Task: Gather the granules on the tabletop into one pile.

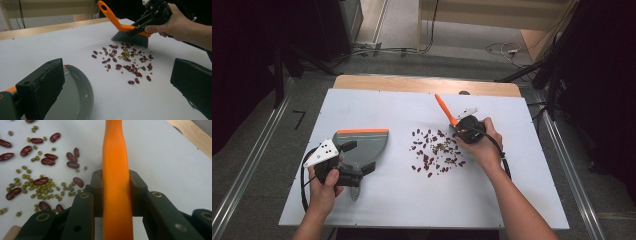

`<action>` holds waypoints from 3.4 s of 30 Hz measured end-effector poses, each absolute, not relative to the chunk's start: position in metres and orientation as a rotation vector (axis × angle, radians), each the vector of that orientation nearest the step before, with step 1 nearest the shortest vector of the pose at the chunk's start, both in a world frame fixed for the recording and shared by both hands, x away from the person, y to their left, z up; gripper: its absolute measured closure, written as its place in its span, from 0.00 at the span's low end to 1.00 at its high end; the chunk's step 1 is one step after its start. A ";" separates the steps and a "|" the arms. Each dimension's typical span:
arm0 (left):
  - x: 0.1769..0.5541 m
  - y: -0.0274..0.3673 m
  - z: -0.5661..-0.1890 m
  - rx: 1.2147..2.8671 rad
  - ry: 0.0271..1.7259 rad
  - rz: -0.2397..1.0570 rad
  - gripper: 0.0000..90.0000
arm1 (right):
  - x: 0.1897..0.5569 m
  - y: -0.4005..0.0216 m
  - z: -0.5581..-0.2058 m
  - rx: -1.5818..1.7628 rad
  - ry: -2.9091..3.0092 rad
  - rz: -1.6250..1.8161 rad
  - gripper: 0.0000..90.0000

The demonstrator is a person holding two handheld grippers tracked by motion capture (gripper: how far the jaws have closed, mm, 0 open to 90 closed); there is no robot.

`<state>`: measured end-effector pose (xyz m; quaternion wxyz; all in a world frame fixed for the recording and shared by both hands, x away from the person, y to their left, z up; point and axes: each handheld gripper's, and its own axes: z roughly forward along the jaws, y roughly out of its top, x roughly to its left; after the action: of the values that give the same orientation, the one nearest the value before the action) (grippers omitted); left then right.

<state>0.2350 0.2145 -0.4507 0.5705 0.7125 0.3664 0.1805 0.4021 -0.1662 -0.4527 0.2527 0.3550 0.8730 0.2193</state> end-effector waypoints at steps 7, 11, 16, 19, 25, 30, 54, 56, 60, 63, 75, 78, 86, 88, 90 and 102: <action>0.235 0.214 -0.450 1.670 0.857 0.422 0.00 | 0.397 -0.160 -0.452 0.961 2.400 0.627 0.77; 0.235 0.213 -0.450 1.671 0.854 0.422 0.00 | 0.392 -0.158 -0.452 0.936 2.418 0.648 0.77; 0.235 0.212 -0.451 1.675 0.852 0.421 0.00 | 0.385 -0.155 -0.452 0.920 2.441 0.662 0.77; 0.235 0.212 -0.451 1.675 0.850 0.422 0.00 | 0.381 -0.153 -0.451 0.912 2.465 0.678 0.77; 0.235 0.212 -0.451 1.682 0.849 0.427 0.00 | 0.375 -0.152 -0.448 0.885 2.512 0.693 0.77; 0.235 0.212 -0.451 1.680 0.852 0.425 0.00 | 0.374 -0.154 -0.440 0.858 2.508 0.724 0.77; 0.234 0.219 -0.451 1.656 0.860 0.427 0.00 | 0.452 -0.095 -0.444 0.389 2.540 0.710 0.77; 0.233 0.219 -0.451 1.653 0.856 0.426 0.00 | 0.452 -0.093 -0.449 0.389 2.564 0.710 0.77; 0.233 0.218 -0.450 1.659 0.852 0.426 0.00 | 0.443 -0.090 -0.452 0.345 2.585 0.723 0.77; 0.232 0.216 -0.450 1.661 0.851 0.427 0.00 | 0.435 -0.090 -0.453 0.309 2.599 0.734 0.77; 0.232 0.213 -0.449 1.668 0.844 0.430 0.00 | 0.406 -0.097 -0.455 0.205 2.651 0.777 0.77; 0.232 0.213 -0.449 1.671 0.844 0.430 0.00 | 0.399 -0.099 -0.455 0.180 2.653 0.780 0.77; 0.232 0.212 -0.449 1.673 0.845 0.429 0.00 | 0.385 -0.102 -0.455 0.134 2.667 0.775 0.77; 0.232 0.212 -0.449 1.672 0.846 0.431 0.00 | 0.382 -0.103 -0.455 0.124 2.667 0.781 0.77; 0.232 0.213 -0.449 1.668 0.847 0.430 0.00 | 0.379 -0.104 -0.455 0.117 2.671 0.782 0.77; 0.231 0.213 -0.449 1.670 0.850 0.432 0.00 | 0.366 -0.108 -0.454 0.073 2.687 0.772 0.77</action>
<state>0.2308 0.2131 -0.4487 0.5725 0.7120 0.3624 0.1840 0.3660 -0.1081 -0.4545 0.1715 0.0256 0.9465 0.2720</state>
